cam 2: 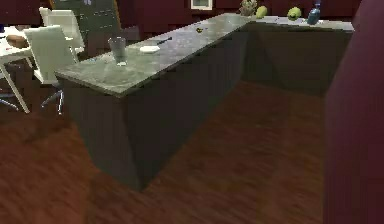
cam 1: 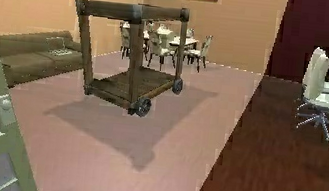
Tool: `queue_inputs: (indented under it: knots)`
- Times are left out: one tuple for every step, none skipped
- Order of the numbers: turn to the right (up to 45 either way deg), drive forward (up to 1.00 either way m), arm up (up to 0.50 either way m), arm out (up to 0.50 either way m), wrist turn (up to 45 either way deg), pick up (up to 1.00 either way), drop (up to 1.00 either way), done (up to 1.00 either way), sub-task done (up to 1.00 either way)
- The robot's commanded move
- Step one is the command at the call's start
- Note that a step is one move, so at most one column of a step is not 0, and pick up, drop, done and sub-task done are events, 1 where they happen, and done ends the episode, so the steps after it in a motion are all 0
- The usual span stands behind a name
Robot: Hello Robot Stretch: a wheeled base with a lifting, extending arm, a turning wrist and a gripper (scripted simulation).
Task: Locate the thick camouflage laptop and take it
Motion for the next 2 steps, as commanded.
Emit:
queue_inputs:
  knots:
    - [-12.0, 0.0, 0.0, 0.0, 0.0, 0.0, 0.0, 0.0, 0.0]
    - [0.0, 1.0, 0.0, 0.0, 0.0, 0.0, 0.0, 0.0, 0.0]
